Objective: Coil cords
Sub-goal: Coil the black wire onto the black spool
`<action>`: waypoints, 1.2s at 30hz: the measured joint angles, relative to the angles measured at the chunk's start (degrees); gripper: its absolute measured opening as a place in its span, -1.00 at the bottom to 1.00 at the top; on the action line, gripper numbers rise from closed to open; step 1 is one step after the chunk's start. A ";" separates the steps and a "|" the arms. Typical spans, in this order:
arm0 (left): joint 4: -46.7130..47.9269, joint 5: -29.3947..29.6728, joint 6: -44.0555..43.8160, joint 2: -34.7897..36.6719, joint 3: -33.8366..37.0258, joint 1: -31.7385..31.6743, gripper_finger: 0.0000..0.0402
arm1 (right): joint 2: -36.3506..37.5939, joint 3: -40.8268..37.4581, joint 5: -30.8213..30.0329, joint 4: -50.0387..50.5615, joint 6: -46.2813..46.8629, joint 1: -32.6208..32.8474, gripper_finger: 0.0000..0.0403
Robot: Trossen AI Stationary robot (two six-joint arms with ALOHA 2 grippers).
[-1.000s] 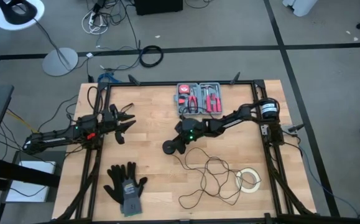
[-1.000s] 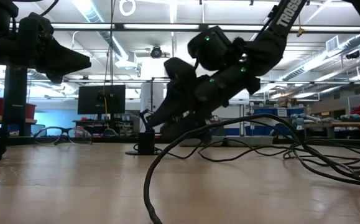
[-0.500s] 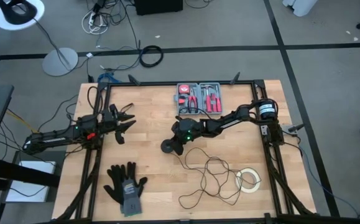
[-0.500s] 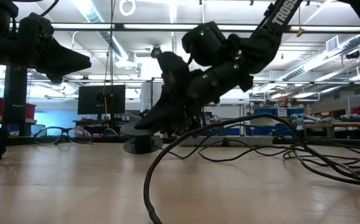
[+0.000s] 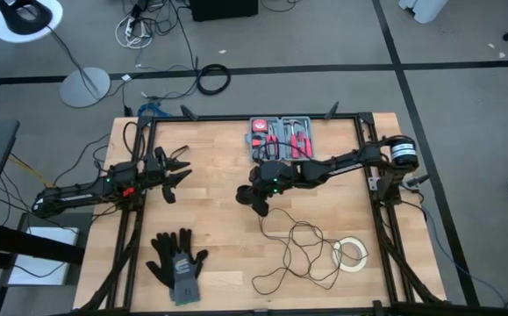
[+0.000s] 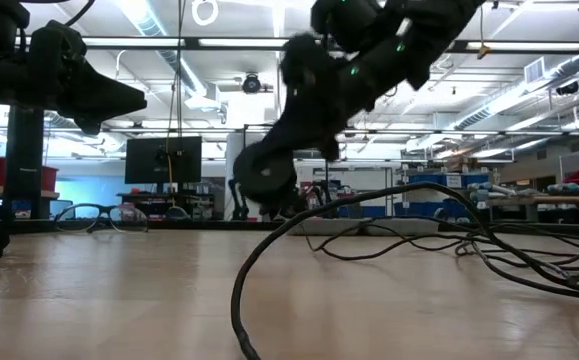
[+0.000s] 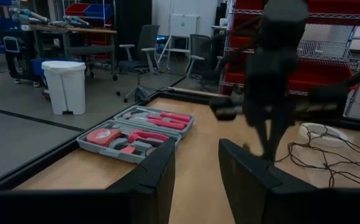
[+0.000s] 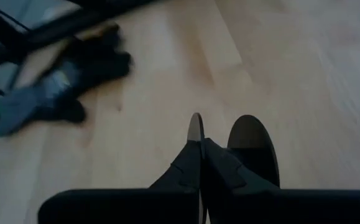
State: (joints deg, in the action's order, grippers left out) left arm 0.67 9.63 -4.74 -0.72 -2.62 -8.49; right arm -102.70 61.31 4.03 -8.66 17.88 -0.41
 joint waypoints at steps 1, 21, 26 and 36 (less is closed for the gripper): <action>0.04 0.00 0.00 0.01 -0.01 -0.02 -0.36 | 1.07 -0.53 0.02 -0.52 -0.21 0.34 -0.99; -14.01 -3.43 -10.91 -3.86 -0.03 0.02 -0.36 | 14.89 -14.61 -9.64 -8.51 -3.68 7.55 -0.99; -21.47 -3.54 -12.46 -14.12 -0.03 0.11 -0.36 | 14.91 -14.61 -8.56 -11.47 -5.20 7.37 -0.99; -32.60 -3.61 -10.52 -42.03 -8.05 1.11 -0.36 | 14.91 -14.61 -8.33 -13.55 -12.79 6.78 -0.99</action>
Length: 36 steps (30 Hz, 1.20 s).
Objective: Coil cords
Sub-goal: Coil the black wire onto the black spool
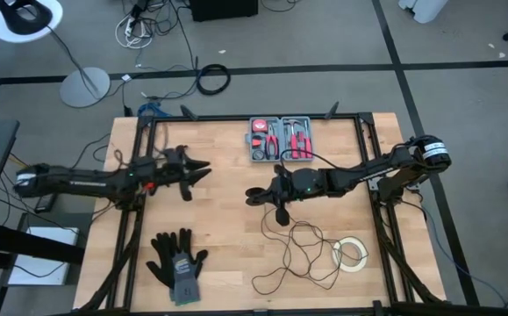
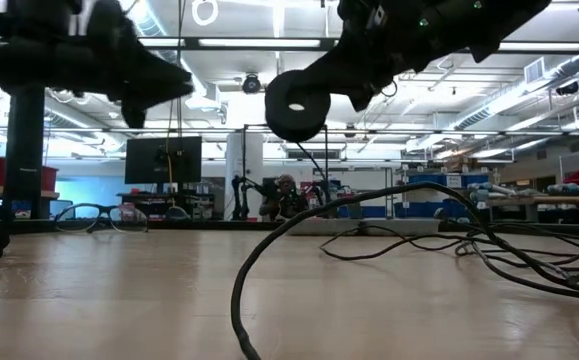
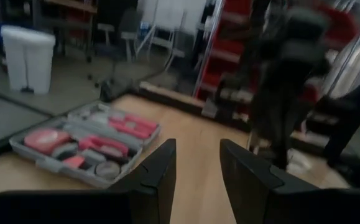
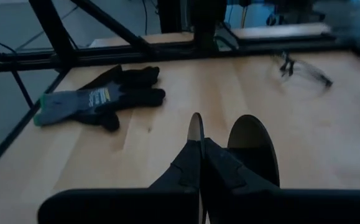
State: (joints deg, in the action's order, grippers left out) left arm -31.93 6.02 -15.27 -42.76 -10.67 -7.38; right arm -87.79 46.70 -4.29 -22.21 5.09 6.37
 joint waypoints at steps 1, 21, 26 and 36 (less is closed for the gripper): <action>-0.12 -0.01 0.19 -2.61 -1.18 0.00 -0.36 | -0.02 0.00 0.06 -0.50 -1.21 -0.03 -0.99; -13.50 -17.80 7.52 -38.04 -17.87 0.00 -0.36 | -0.16 0.00 2.89 -2.16 -5.35 -0.87 -0.99; -13.62 -18.72 9.03 -39.70 -18.04 0.00 -0.36 | -0.17 0.01 1.96 -1.03 -5.32 -0.87 -0.99; -15.41 -18.77 9.09 -39.59 -18.06 0.00 -0.36 | -0.20 0.02 -0.34 0.54 -5.56 -0.92 -0.99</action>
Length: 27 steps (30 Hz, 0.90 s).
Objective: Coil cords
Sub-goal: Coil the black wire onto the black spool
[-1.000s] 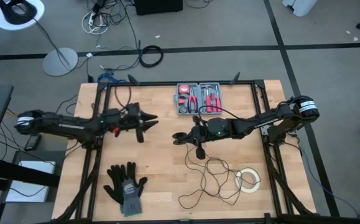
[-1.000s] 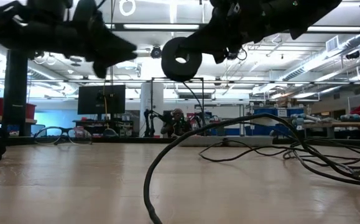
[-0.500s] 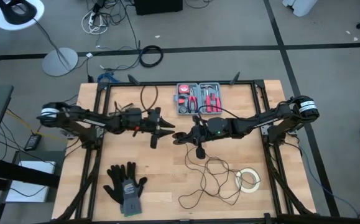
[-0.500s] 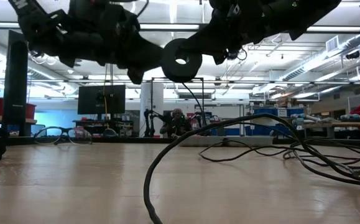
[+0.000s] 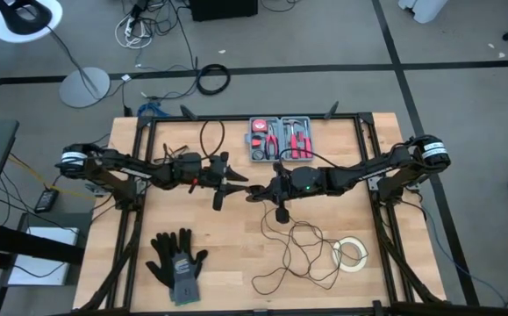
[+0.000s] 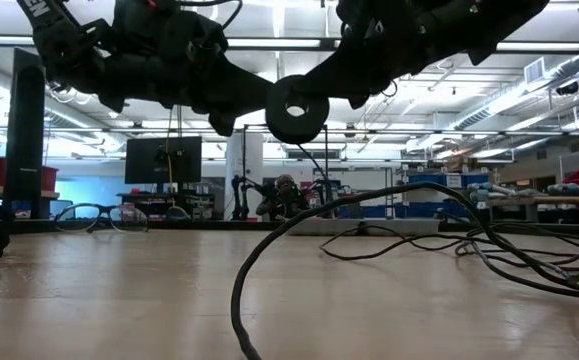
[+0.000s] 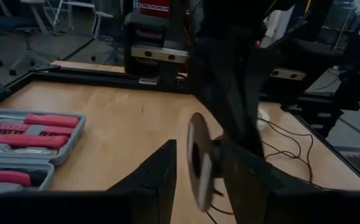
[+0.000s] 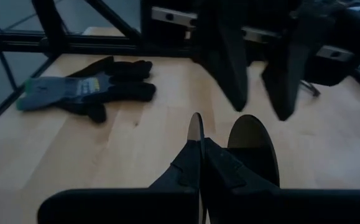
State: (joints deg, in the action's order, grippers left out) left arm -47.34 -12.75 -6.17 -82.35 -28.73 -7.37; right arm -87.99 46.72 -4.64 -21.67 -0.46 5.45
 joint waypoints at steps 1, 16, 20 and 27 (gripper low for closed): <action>0.00 -0.04 -0.01 0.00 -0.01 0.00 -0.36 | 0.00 0.00 -0.85 -0.01 -0.05 0.00 -0.99; 0.49 -0.19 -0.17 0.00 0.00 0.00 -0.36 | -0.02 0.00 -2.03 -4.22 -1.32 -0.02 -0.99; 0.49 -0.18 -0.41 0.00 0.00 0.00 -0.36 | -0.02 0.00 -2.00 -4.33 -1.32 -0.02 -0.99; 0.44 -0.18 -4.08 0.02 0.00 0.00 -0.36 | -0.02 0.00 -1.93 -4.42 -1.30 -0.02 -0.99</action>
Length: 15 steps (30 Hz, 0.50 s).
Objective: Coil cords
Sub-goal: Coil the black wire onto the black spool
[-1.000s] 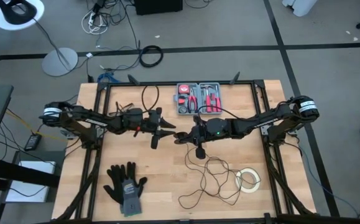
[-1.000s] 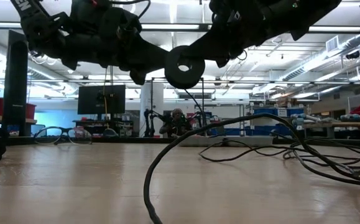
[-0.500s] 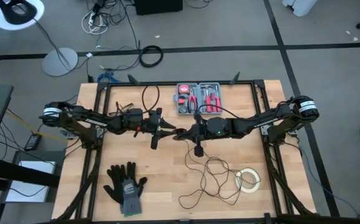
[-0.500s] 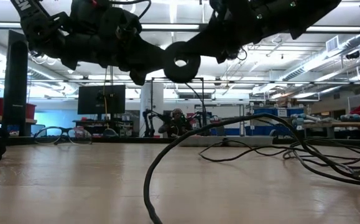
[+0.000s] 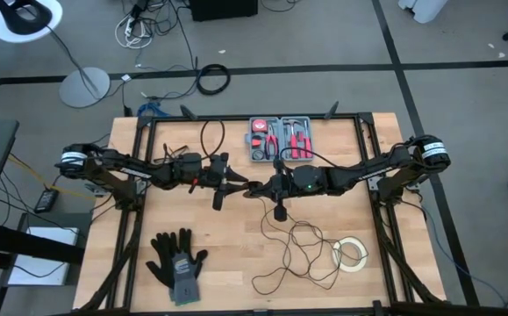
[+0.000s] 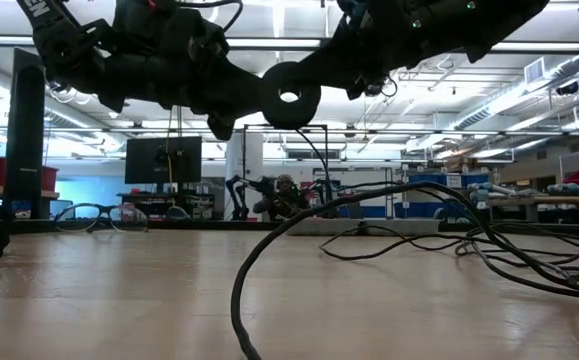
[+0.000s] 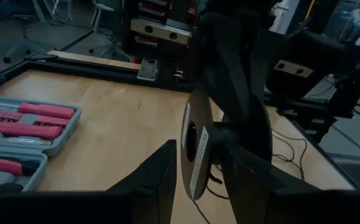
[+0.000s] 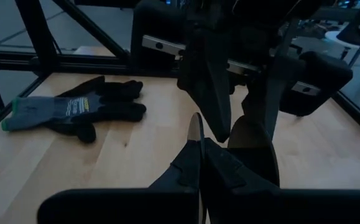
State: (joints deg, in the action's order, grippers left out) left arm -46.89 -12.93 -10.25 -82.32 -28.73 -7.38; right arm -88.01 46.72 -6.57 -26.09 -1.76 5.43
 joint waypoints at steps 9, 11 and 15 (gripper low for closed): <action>-2.99 0.00 -2.22 0.00 -0.02 0.03 -0.36 | 0.00 0.00 0.31 -0.21 0.02 0.00 -0.99; -3.04 0.00 -2.22 -0.21 0.00 0.04 -0.36 | 0.00 0.00 0.31 -0.66 0.02 0.00 -0.99; -3.34 0.21 -2.23 -1.44 -0.02 0.54 -0.36 | 0.00 0.00 0.29 -1.27 0.03 0.00 -0.99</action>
State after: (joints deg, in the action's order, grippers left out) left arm -50.23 -12.72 -12.49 -83.76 -28.75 -6.84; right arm -88.01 46.72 -6.28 -27.36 -1.73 5.43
